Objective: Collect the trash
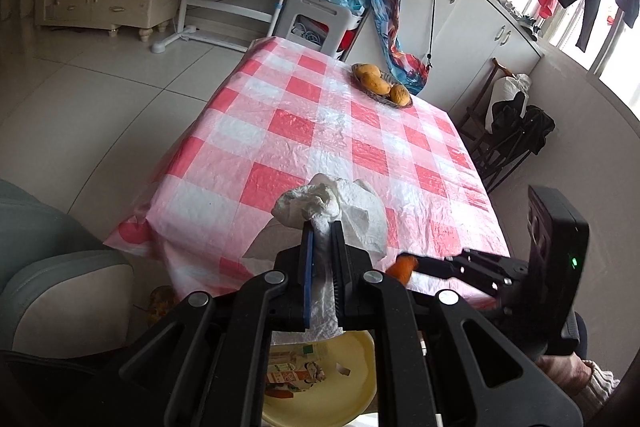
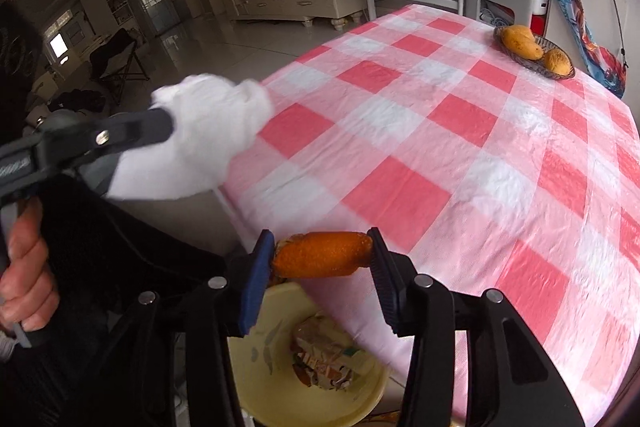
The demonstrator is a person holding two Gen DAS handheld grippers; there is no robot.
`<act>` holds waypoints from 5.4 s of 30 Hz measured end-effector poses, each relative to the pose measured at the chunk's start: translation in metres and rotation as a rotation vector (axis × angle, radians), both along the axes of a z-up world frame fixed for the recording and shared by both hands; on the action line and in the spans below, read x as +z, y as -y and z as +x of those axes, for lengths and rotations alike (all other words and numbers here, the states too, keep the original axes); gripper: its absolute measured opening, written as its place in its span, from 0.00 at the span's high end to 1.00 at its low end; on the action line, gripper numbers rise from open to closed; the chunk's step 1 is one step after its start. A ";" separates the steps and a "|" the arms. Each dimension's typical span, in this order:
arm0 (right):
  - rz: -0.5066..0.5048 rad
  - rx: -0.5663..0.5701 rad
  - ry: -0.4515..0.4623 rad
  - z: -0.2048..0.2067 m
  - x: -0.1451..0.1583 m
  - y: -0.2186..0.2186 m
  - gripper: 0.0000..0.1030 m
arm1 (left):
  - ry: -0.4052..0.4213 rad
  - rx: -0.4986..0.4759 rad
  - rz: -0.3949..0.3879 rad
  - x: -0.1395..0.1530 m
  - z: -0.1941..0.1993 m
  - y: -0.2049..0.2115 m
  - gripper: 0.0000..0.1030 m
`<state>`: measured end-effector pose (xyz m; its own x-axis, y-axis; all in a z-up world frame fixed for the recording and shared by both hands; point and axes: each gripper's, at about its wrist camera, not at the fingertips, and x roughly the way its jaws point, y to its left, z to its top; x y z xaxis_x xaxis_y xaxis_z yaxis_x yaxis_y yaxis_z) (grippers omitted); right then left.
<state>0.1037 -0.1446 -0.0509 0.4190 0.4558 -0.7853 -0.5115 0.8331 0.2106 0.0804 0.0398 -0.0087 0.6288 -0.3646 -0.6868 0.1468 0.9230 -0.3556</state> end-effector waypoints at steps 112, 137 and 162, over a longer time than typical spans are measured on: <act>-0.163 -0.627 0.395 -0.089 0.030 0.063 0.08 | 0.227 0.057 0.451 0.012 -0.068 0.058 0.07; -0.170 -0.620 0.394 -0.089 0.027 0.062 0.08 | 0.225 0.057 0.444 0.014 -0.069 0.057 0.07; -0.144 -0.630 0.400 -0.089 0.031 0.064 0.08 | 0.231 0.039 0.437 0.016 -0.068 0.064 0.07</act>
<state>0.0143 -0.2083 -0.0198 0.8316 -0.0590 -0.5522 0.0551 0.9982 -0.0235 0.0119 -0.0245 0.0071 0.7897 -0.0469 -0.6117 0.1389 0.9848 0.1039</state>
